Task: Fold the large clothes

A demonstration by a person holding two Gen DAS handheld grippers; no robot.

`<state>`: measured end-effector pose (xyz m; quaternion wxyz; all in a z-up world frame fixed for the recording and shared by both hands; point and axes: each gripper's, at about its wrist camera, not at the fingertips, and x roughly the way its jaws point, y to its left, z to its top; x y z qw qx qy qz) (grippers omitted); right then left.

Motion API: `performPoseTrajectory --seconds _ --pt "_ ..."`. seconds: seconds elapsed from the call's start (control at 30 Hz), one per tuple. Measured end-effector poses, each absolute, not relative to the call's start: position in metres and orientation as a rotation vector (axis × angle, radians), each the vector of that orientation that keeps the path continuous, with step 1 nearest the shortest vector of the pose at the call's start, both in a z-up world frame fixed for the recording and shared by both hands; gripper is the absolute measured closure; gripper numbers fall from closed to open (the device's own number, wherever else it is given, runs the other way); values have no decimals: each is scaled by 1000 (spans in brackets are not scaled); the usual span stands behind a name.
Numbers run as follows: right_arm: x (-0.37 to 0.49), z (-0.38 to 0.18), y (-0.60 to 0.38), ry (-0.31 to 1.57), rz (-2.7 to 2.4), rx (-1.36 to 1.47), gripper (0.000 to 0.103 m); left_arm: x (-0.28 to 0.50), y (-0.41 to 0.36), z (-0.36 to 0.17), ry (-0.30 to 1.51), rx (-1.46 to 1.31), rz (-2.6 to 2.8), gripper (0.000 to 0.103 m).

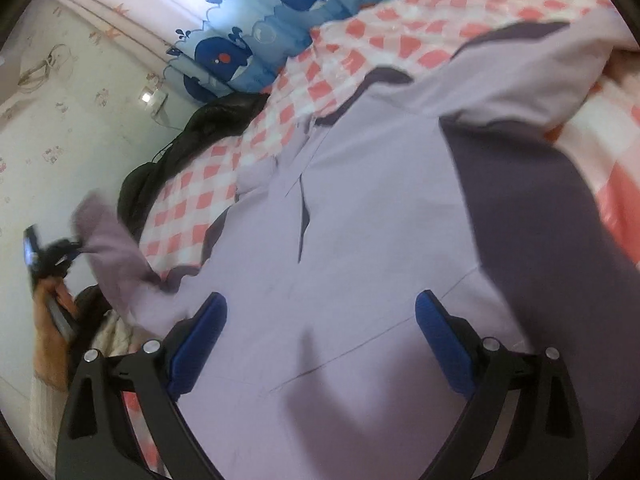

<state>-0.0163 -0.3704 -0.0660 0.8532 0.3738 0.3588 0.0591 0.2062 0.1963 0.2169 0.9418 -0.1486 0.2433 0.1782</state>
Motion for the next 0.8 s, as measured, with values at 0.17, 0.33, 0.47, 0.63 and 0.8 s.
performPoseTrajectory --seconds 0.17,0.33,0.47,0.63,0.8 --pt "-15 -67 -360 778 157 767 12 149 259 317 317 -389 474 42" --pt "-18 -68 -354 777 157 743 12 77 238 353 165 -360 408 17" --pt "-30 -53 -364 727 106 727 11 65 175 296 294 -275 195 10" --pt "-24 -39 -395 733 8 737 11 112 69 158 601 -142 -80 10" --pt "39 -25 -428 763 -69 532 11 174 26 39 730 -111 -80 10"
